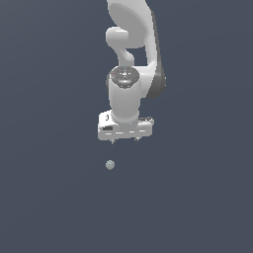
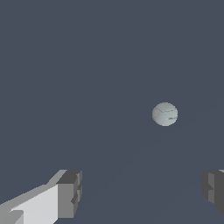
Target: Pick up the object and move it to a goal position.
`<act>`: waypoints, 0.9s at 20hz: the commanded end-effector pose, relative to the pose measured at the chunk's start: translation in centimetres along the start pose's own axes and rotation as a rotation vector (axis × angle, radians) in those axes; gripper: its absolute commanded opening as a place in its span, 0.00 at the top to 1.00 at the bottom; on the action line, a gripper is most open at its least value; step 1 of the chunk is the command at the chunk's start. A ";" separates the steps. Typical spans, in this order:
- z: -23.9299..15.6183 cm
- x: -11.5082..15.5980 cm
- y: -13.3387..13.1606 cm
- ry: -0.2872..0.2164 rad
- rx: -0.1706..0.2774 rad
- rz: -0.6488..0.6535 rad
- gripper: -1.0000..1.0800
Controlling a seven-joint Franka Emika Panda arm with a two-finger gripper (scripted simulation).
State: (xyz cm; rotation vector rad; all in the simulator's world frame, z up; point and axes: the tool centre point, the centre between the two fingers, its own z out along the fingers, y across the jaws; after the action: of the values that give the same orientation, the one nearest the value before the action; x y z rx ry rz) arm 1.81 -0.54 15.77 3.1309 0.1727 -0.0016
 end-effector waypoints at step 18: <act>7.8 4.0 6.8 0.002 0.004 -0.320 0.04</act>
State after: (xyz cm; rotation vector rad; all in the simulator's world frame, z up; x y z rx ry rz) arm 6.29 -6.64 8.41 3.0731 0.6440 -0.0026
